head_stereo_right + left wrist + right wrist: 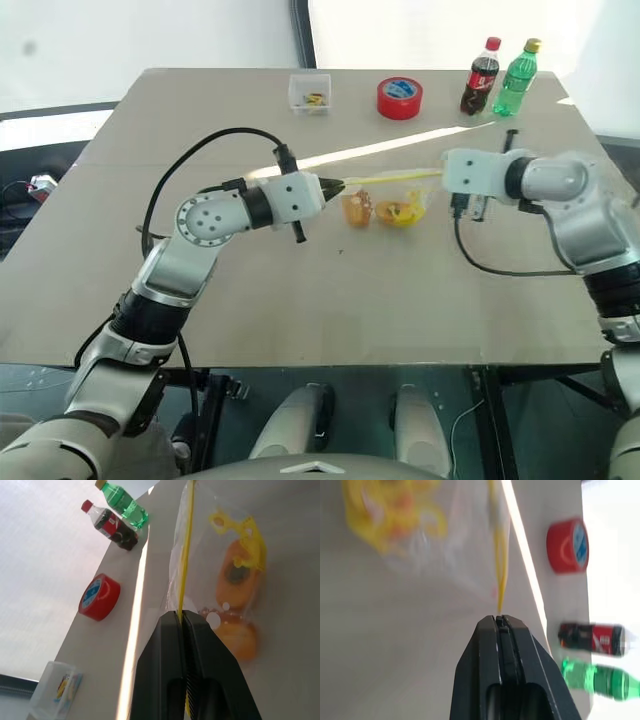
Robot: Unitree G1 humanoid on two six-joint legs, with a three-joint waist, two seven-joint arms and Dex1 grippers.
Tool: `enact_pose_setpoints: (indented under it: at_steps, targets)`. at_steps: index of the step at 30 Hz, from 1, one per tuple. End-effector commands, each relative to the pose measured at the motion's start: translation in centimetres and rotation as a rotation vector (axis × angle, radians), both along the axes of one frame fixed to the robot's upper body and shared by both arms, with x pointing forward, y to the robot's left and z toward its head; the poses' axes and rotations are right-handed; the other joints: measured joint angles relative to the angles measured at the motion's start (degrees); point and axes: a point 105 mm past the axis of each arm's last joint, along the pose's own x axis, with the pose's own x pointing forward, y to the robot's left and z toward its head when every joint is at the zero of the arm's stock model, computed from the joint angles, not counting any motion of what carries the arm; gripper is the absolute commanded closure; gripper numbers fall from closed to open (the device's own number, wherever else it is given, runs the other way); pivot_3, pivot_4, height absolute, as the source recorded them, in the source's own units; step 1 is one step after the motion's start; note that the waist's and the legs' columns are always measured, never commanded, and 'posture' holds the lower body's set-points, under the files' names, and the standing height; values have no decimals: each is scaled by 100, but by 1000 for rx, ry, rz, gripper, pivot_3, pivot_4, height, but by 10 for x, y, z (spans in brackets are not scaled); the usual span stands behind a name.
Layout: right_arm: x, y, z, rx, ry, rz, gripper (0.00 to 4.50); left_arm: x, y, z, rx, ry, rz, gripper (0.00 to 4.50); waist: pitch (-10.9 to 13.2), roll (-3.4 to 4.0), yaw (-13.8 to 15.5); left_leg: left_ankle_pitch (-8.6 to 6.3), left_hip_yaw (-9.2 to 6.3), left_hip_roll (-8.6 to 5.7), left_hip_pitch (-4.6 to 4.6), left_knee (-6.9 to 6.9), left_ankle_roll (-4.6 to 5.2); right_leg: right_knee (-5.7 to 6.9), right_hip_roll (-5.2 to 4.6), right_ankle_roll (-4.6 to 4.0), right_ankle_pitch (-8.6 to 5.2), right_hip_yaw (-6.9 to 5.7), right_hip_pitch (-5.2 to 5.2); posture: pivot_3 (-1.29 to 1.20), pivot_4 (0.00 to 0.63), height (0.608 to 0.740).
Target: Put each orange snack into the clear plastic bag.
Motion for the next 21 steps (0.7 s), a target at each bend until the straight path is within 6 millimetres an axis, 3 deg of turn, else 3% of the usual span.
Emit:
enact_pose_setpoints:
  at_steps: [1,6,21]
  targets:
    - [0,6,21,58,-76,16,4471,1,-1,11,-38,-39,5,4500,0,0,-18,0,2,1,0,0,0,-1,0,0,0,1,0,0,150,740]
    - [0,24,32,159,-105,57,4471,6,-4,18,-83,-49,14,4500,0,0,-16,0,0,2,1,0,0,3,1,0,0,1,0,0,150,740]
    - [0,27,34,134,-134,93,4471,7,-3,15,-77,-60,3,4500,0,0,-3,0,1,0,0,0,0,0,0,0,0,1,0,0,150,740]
